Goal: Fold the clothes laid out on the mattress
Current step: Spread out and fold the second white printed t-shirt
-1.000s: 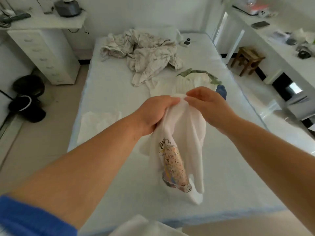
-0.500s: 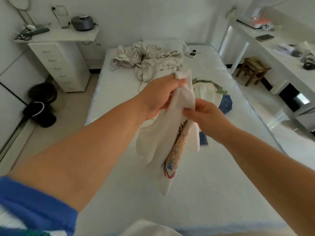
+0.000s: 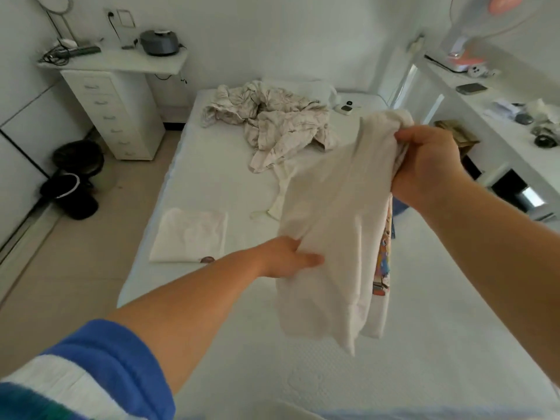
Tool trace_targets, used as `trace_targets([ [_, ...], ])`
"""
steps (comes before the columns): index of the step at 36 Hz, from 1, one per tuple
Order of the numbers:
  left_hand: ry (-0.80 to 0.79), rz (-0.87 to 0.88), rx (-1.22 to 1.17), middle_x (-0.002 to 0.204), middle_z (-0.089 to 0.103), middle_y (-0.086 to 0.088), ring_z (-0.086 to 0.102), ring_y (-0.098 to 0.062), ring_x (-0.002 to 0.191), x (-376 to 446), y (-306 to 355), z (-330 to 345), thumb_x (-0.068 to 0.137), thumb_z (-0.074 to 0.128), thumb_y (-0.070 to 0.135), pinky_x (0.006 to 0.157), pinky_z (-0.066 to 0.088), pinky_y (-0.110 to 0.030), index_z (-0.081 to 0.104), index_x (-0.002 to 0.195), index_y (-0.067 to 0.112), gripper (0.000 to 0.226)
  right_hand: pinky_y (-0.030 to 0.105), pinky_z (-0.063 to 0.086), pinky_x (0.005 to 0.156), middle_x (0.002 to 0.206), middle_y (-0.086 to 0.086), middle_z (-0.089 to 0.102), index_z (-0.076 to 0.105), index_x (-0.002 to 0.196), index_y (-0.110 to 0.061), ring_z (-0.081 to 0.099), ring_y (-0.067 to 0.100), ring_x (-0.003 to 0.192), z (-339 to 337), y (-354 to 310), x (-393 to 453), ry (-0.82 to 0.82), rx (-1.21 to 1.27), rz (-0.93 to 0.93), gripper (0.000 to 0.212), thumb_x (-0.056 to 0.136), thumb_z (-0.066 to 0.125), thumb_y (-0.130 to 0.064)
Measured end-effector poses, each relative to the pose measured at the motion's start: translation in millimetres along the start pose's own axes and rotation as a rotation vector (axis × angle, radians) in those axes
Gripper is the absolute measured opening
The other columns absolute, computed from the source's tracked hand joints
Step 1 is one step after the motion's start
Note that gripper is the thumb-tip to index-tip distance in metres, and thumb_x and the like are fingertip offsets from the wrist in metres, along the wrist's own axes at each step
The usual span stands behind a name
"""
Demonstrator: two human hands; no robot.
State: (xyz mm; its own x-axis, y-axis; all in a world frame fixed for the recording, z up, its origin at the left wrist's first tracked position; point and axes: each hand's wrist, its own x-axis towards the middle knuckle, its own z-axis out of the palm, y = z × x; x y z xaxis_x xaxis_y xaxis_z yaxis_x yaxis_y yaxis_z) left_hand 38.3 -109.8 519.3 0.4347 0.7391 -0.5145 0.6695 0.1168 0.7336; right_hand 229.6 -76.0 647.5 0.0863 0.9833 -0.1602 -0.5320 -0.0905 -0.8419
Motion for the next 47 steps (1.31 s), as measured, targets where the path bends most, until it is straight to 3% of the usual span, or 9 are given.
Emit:
trace_targets([
  [5,0.351,0.032,0.115,0.058,0.053,0.005,0.05,-0.008,0.055,-2,-13,-38,0.08,0.067,0.044,0.045,0.032,-0.014,0.055,0.056,0.018,0.038,0.038,0.053,0.08,0.094,0.008,0.068,0.061,0.106,-0.008,0.066,0.026,0.086,-43,4,3,0.1,-0.113,0.087,0.027,0.084,0.047,-0.011],
  [10,0.419,0.135,0.176,0.052,0.04,0.002,0.039,-0.014,0.051,-10,4,-75,0.083,0.065,0.035,0.051,0.026,-0.027,0.042,0.048,0.017,0.045,0.026,0.054,0.058,0.08,0.002,0.072,0.065,0.095,-0.011,0.069,0.02,0.072,-83,12,1,0.093,-0.722,0.206,0.026,0.072,0.074,-0.018],
  [16,0.422,0.21,0.316,0.056,0.05,0.006,0.046,-0.008,0.055,-17,38,-99,0.079,0.068,0.033,0.056,0.034,-0.023,0.059,0.055,0.02,0.029,0.032,0.049,0.078,0.087,0.007,0.058,0.061,0.075,-0.014,0.055,0.022,0.083,-120,30,-8,0.051,-1.273,0.389,0.01,0.084,0.062,-0.008],
  [21,0.428,0.209,0.447,0.054,0.035,0.002,0.033,-0.016,0.053,-15,59,-86,0.08,0.057,0.027,0.05,0.022,-0.03,0.033,0.049,0.019,0.04,0.023,0.036,0.079,0.112,0.01,0.058,0.063,0.107,-0.004,0.05,0.021,0.1,-117,63,-24,-0.228,-1.834,0.446,0.022,0.087,0.056,-0.01],
  [31,0.192,0.309,0.093,0.091,0.058,-0.025,0.048,-0.018,0.074,-27,58,-50,0.066,0.057,0.037,0.069,0.036,-0.032,0.058,0.079,-0.009,0.048,0.021,0.048,0.076,0.094,-0.002,0.065,0.064,0.106,-0.013,0.06,0.018,0.086,-36,112,-9,-0.306,-0.935,0.145,0.033,0.081,0.052,0.005],
  [35,0.326,0.272,0.125,0.074,0.061,0.004,0.05,0.0,0.065,-33,50,-53,0.072,0.044,0.058,0.064,0.036,-0.019,0.065,0.071,0.013,0.05,0.018,0.045,0.052,0.087,-0.002,0.062,0.054,0.111,-0.029,0.053,0.009,0.06,-29,131,-2,-0.501,-1.262,0.193,0.042,0.078,0.056,-0.004],
  [38,0.445,0.271,0.114,0.084,0.066,-0.007,0.057,-0.018,0.075,-34,39,-57,0.083,0.06,0.029,0.063,0.04,-0.024,0.063,0.062,0.004,0.032,0.022,0.041,0.054,0.083,-0.001,0.068,0.059,0.107,-0.015,0.057,0.009,0.057,-40,147,5,-0.567,-1.556,0.222,0.027,0.08,0.061,-0.021],
  [41,0.472,0.263,0.208,0.086,0.065,-0.005,0.055,-0.006,0.067,-35,23,-61,0.073,0.065,0.017,0.058,0.039,-0.012,0.053,0.039,0.016,0.035,0.025,0.044,0.058,0.076,-0.004,0.059,0.057,0.099,-0.02,0.058,0.013,0.064,-62,148,12,-0.474,-1.792,0.179,0.023,0.081,0.064,-0.032],
  [47,0.436,0.078,0.52,0.077,0.061,-0.019,0.049,-0.021,0.062,-36,-21,-74,0.061,0.063,0.02,0.055,0.041,-0.035,0.048,0.047,0.007,0.024,0.029,0.039,0.064,0.075,-0.003,0.052,0.053,0.09,-0.023,0.049,0.02,0.071,-108,124,22,-0.207,-2.178,-0.107,0.013,0.09,0.047,-0.035],
])
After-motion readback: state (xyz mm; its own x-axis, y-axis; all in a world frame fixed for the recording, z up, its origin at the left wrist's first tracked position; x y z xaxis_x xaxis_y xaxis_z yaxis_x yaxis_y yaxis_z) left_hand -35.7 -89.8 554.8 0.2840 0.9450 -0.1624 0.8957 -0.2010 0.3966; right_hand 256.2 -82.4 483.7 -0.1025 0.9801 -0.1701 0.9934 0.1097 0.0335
